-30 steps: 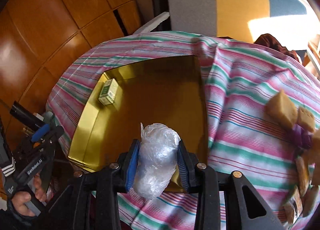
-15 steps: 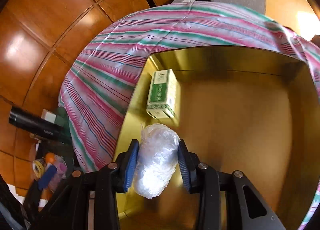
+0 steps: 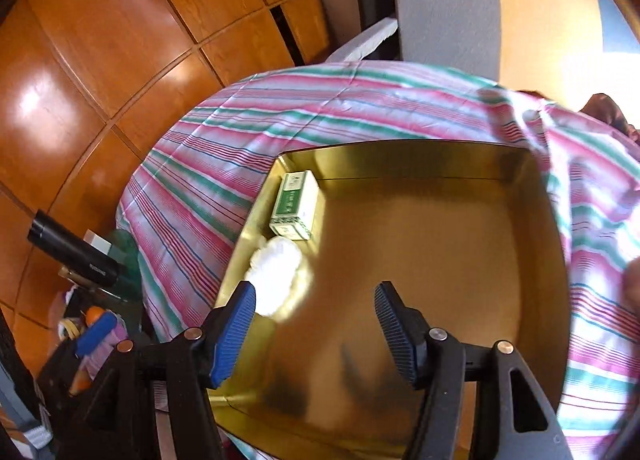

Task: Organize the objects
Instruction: 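Lower the plastic bag bundle into the tray beside the oil box, open right tool, then grasp a yellow sponge with the left tool while right tool reaches the items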

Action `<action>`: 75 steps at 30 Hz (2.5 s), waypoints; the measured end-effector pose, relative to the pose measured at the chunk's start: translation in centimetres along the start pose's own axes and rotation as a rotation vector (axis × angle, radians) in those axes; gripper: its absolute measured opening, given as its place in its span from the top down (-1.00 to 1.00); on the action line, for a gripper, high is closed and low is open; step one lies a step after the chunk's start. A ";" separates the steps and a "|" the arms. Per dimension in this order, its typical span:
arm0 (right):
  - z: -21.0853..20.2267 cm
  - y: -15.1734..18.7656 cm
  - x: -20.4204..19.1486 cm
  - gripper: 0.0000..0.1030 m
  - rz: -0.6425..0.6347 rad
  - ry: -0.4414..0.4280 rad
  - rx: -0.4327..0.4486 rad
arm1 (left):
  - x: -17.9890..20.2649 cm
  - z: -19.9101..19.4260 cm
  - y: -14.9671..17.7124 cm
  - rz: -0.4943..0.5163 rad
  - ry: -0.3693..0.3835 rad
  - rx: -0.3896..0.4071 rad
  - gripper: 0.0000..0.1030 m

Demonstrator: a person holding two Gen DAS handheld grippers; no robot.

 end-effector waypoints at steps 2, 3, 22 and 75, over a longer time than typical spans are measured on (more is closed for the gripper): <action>-1.3 1.0 0.8 -0.22 -0.009 0.033 0.016 | 1.0 -0.5 0.1 0.020 0.009 0.007 -0.34; -2.0 1.4 1.2 -0.22 -0.011 0.047 0.024 | 1.5 -0.7 0.2 0.030 0.016 0.009 -0.34; -16.2 11.6 19.0 -0.24 0.249 0.375 0.159 | 13.1 -2.9 3.0 0.277 0.170 -0.004 -0.37; -28.8 27.9 40.9 -0.42 1.042 0.454 0.495 | 52.6 10.5 12.7 0.650 0.357 -0.287 -0.36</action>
Point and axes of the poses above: each gripper's, at about its wrist camera, not at the fingertips, and z roughly the way its jaws point, x to its right, y to its underside, the point moved 10 cm from there along z, roughly the way its jaws point, and after that the axes turned 10 degrees about -z, right-handed, at the moved point
